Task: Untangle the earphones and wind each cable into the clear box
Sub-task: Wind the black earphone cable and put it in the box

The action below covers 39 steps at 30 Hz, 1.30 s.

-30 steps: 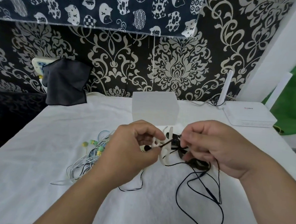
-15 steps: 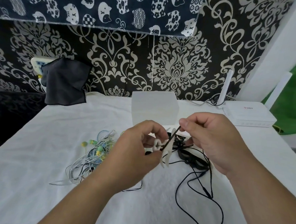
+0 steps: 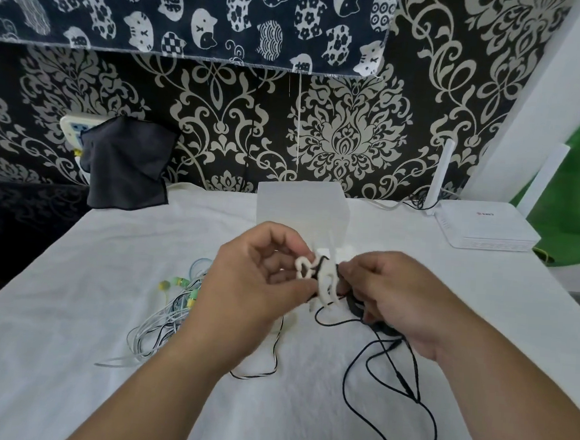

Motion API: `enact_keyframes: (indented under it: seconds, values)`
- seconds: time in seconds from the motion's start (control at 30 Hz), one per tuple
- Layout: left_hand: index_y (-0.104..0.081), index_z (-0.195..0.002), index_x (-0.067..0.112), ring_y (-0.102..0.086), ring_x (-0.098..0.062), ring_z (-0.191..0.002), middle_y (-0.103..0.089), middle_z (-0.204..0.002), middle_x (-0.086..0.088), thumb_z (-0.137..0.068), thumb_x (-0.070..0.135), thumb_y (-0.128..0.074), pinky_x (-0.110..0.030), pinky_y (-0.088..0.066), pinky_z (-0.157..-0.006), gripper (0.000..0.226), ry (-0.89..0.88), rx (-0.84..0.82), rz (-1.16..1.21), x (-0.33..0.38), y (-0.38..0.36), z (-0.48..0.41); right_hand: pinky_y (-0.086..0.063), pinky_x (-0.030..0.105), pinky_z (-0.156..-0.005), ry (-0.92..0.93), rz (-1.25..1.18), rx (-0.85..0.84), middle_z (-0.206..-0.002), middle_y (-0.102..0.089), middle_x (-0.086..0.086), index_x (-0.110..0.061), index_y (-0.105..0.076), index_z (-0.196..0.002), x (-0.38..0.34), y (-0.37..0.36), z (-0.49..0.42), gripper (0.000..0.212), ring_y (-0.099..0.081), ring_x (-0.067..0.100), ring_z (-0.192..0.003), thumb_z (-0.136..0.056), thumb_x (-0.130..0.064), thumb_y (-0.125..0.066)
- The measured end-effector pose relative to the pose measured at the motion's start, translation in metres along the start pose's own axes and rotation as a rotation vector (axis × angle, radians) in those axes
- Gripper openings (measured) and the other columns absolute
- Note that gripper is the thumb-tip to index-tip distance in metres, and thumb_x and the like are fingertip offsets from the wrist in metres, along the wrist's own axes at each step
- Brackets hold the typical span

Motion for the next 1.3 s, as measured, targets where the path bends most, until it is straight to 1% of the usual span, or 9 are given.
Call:
enact_keyframes:
  seconds: [0.17, 0.33, 0.47, 0.6, 0.8, 0.93, 1.1, 1.2, 1.3]
  values:
    - [-0.064, -0.083, 0.015, -0.063, -0.014, -0.068, -0.068, -0.08, -0.003, -0.061, -0.006, -0.073, -0.028, -0.056, -0.067, 0.031, -0.029, 0.161, 0.033, -0.001, 0.021, -0.003, -0.046, 0.029, -0.062, 0.029, 0.027, -0.283, -0.056, -0.043, -0.01, -0.017, -0.069, -0.076, -0.007, -0.038, 0.012, 0.038, -0.039, 0.011, -0.053, -0.105, -0.028, -0.046]
    - [-0.069, -0.083, 0.02, -0.062, -0.019, -0.073, -0.069, -0.08, -0.004, -0.061, -0.001, -0.077, -0.044, -0.055, -0.079, 0.031, -0.029, 0.238, -0.091, -0.002, 0.033, -0.003, -0.044, 0.029, -0.065, 0.033, -0.032, -0.406, -0.055, -0.037, -0.012, -0.016, -0.069, -0.083, -0.016, -0.044, 0.021, 0.035, -0.033, 0.009, -0.049, -0.106, -0.023, -0.043]
    - [-0.07, -0.083, 0.019, -0.062, -0.017, -0.072, -0.069, -0.078, 0.002, -0.068, -0.012, -0.08, -0.042, -0.057, -0.077, 0.036, -0.004, 0.221, -0.247, -0.002, 0.033, -0.004, -0.044, 0.029, -0.064, 0.069, 0.014, -0.434, -0.057, -0.038, -0.013, -0.015, -0.074, -0.086, -0.023, -0.04, 0.026, 0.03, -0.034, 0.006, -0.048, -0.102, -0.026, -0.052]
    - [-0.071, -0.082, 0.024, -0.061, -0.014, -0.073, -0.068, -0.077, 0.007, -0.07, -0.008, -0.081, -0.037, -0.057, -0.077, 0.035, -0.023, 0.182, -0.405, 0.0, 0.029, -0.003, -0.043, 0.029, -0.062, 0.079, 0.059, -0.405, -0.058, -0.036, -0.009, -0.014, -0.076, -0.084, -0.025, -0.032, 0.026, 0.03, -0.033, 0.005, -0.047, -0.102, -0.023, -0.054]
    - [-0.071, -0.082, 0.019, -0.055, -0.019, -0.066, -0.06, -0.071, 0.002, -0.073, -0.015, -0.074, -0.035, -0.053, -0.069, 0.035, 0.05, 0.177, -0.263, -0.006, 0.033, -0.004, -0.038, 0.031, -0.062, 0.04, 0.018, -0.383, -0.049, -0.033, -0.013, -0.01, -0.071, -0.072, -0.027, -0.017, 0.026, 0.035, -0.03, 0.004, -0.042, -0.1, -0.013, -0.051]
    - [-0.068, -0.079, 0.028, -0.061, -0.005, -0.07, -0.065, -0.077, 0.014, -0.071, -0.006, -0.08, -0.018, -0.049, -0.068, 0.037, -0.046, 0.125, -0.571, -0.001, 0.021, -0.001, -0.039, 0.03, -0.064, 0.095, 0.014, -0.48, -0.053, -0.033, -0.011, -0.011, -0.072, -0.08, -0.033, -0.029, 0.033, 0.031, -0.03, 0.006, -0.047, -0.102, -0.022, -0.053]
    - [-0.063, -0.083, 0.034, -0.065, -0.012, -0.08, -0.066, -0.08, 0.013, -0.07, -0.003, -0.08, -0.024, -0.053, -0.076, 0.043, -0.039, 0.008, -0.658, -0.007, 0.006, 0.002, -0.043, 0.028, -0.056, 0.226, -0.099, -0.232, -0.05, -0.037, -0.002, -0.01, -0.074, -0.078, -0.044, -0.004, 0.022, 0.021, -0.032, 0.02, -0.051, -0.09, -0.022, -0.061]
    - [-0.062, -0.086, 0.032, -0.065, -0.015, -0.08, -0.068, -0.083, 0.008, -0.071, -0.009, -0.078, -0.028, -0.054, -0.078, 0.047, 0.036, -0.082, -0.511, -0.011, 0.003, 0.002, -0.037, 0.036, -0.052, 0.229, -0.15, 0.011, -0.047, -0.036, 0.0, -0.012, -0.072, -0.072, -0.038, 0.023, 0.017, 0.021, -0.032, 0.018, -0.045, -0.088, -0.021, -0.061]
    - [-0.063, -0.09, 0.021, -0.061, -0.015, -0.076, -0.068, -0.085, 0.002, -0.071, -0.016, -0.076, -0.033, -0.056, -0.074, 0.044, 0.108, -0.208, -0.317, -0.013, -0.008, 0.004, -0.027, 0.037, -0.055, 0.224, -0.092, 0.116, -0.048, -0.035, -0.006, -0.019, -0.073, -0.076, -0.035, 0.028, 0.015, 0.023, -0.029, 0.015, -0.047, -0.095, -0.019, -0.061]
Point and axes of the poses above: each hand's wrist, its own z-axis away from the middle knuckle, its own y-axis out of the back of the hand, x = y × z, the point moved 7 cm from there along -z, towards the middle knuckle
